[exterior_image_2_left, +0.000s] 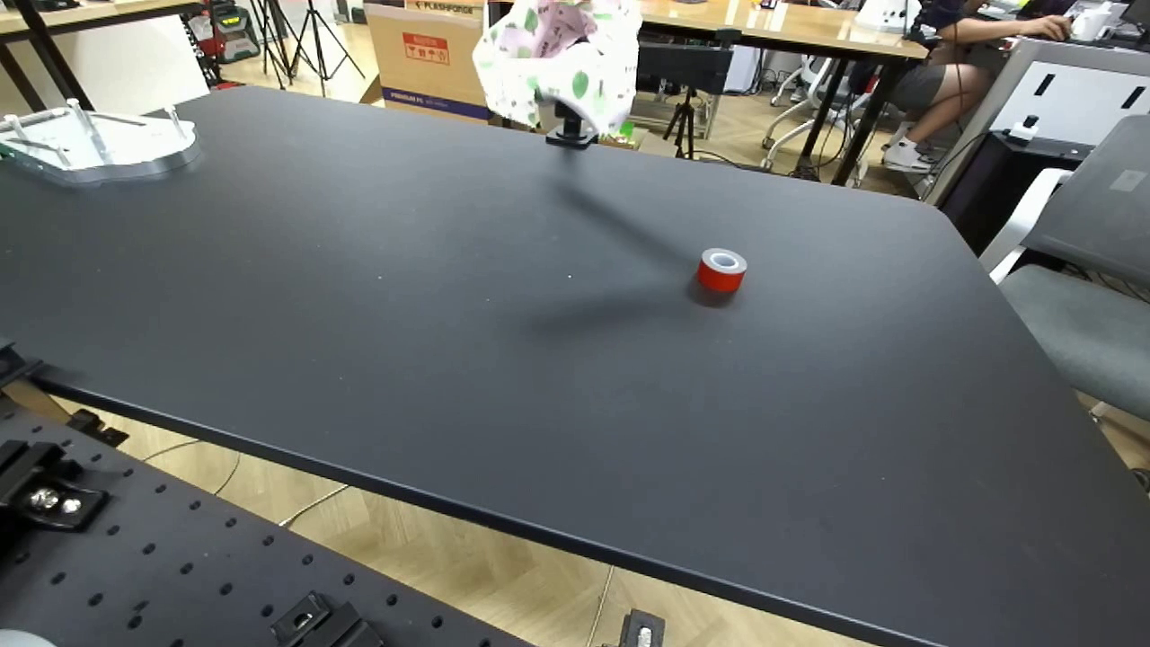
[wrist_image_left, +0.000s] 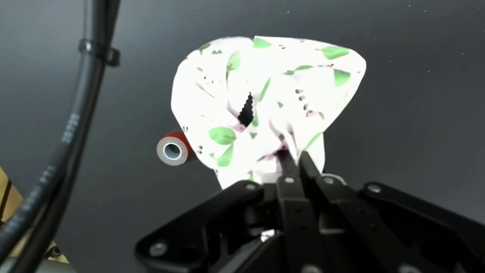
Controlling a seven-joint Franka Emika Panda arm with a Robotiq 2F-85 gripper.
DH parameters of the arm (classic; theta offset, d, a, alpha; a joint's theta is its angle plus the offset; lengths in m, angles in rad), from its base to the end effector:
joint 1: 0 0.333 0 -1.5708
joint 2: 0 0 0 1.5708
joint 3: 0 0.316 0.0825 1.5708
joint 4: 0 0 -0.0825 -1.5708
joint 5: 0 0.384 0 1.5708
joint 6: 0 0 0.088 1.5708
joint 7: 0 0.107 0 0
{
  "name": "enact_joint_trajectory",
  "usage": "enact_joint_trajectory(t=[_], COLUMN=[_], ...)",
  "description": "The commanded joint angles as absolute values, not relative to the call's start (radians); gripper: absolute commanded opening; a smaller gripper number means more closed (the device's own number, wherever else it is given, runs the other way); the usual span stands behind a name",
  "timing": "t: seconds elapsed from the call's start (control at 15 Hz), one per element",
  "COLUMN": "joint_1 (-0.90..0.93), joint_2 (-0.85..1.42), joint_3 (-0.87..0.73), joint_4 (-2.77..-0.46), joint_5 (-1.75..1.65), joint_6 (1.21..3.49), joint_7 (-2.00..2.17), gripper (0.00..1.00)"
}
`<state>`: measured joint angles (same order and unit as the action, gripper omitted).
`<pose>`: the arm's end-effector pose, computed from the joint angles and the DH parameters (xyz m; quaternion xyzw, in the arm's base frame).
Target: Hang the cloth on the stand
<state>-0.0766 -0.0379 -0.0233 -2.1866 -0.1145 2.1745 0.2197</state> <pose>0.5250 -0.0571 0.4067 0.9907 -0.1274 0.0157 0.0462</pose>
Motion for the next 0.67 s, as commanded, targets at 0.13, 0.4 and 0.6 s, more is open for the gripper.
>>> enact_joint_trajectory(t=[0.13,0.4,0.6], joint_1=[-0.036,-0.024,-0.025], joint_2=[0.042,0.054,0.05], joint_3=[-0.014,-0.013,-0.015], joint_4=[-2.109,-2.107,-2.108], joint_5=[-0.096,-0.077,-0.067], joint_6=[2.117,2.105,2.096], joint_7=[0.179,0.16,0.155], gripper=[0.01,0.01,0.32])
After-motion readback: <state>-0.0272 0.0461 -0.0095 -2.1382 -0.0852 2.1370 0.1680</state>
